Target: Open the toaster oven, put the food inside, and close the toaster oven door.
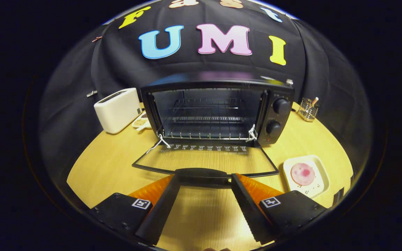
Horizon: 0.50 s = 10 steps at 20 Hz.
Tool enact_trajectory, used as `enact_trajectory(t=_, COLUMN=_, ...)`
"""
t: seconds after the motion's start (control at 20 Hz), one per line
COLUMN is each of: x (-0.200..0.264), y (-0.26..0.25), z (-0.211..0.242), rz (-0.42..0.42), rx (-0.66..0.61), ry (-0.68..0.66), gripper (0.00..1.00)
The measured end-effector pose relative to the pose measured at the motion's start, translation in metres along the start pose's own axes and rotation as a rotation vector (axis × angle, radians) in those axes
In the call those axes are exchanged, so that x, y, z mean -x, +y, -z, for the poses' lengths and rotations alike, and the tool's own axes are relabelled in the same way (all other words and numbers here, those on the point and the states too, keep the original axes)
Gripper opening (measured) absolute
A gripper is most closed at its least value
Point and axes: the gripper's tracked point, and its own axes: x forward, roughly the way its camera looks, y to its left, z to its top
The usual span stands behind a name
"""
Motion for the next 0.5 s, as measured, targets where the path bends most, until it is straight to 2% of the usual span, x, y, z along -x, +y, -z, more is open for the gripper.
enact_trajectory(t=0.25, x=0.041, y=-0.040, z=0.002, rz=-0.057, rx=0.061, ry=0.018, gripper=0.97)
enact_trajectory(t=0.5, x=0.070, y=-0.133, z=-0.008, rz=-0.114, rx=0.004, ry=0.139, gripper=0.97)
